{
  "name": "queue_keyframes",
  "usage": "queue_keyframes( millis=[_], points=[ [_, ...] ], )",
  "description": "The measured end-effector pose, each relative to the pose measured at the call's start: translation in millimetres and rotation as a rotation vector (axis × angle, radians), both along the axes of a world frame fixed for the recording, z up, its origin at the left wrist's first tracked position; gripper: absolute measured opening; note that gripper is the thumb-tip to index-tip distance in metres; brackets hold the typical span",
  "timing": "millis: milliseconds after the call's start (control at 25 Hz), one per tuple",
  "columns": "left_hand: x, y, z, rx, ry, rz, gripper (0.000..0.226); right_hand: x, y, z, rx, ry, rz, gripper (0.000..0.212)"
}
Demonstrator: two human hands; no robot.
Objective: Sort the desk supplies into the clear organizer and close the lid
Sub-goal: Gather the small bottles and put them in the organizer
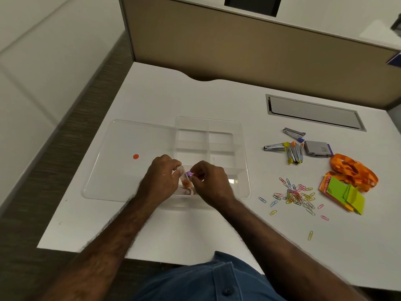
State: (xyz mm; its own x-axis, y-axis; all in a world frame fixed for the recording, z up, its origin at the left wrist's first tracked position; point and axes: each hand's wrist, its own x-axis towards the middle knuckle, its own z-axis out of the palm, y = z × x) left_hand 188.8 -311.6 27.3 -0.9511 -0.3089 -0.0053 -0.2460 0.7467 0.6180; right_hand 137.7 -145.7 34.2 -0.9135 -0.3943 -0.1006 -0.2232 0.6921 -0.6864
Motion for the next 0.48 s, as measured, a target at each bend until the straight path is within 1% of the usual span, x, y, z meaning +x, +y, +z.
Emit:
queue_keyframes(
  millis=[40, 120, 200, 280, 360, 480],
  points=[
    [-0.6, 2.0, 1.9, 0.012, 0.016, 0.015, 0.027, -1.7, 3.1, 1.6, -0.004, 0.001, -0.015, 0.009],
    [-1.5, 6.4, 6.3, 0.058, 0.045, 0.051, 0.026, -2.4, 8.5, 4.0, -0.018, -0.009, -0.026, 0.018],
    [-2.3, 12.2, 9.8, 0.111, 0.037, 0.073, 0.026, -1.4, 12.1, 5.0, -0.026, -0.003, -0.024, 0.029],
    [-3.3, 18.7, 11.6, 0.153, 0.011, 0.076, 0.026, -0.6, 14.3, 5.0, -0.033, 0.005, -0.016, 0.035],
    [-4.6, 24.0, 11.5, 0.164, -0.021, 0.078, 0.027, 1.5, 16.0, 3.1, -0.027, 0.007, -0.003, 0.038],
    [-5.1, 26.7, 7.0, 0.157, -0.11, 0.108, 0.033, 6.2, 19.2, 0.4, -0.003, 0.003, 0.009, 0.037]
  ],
)
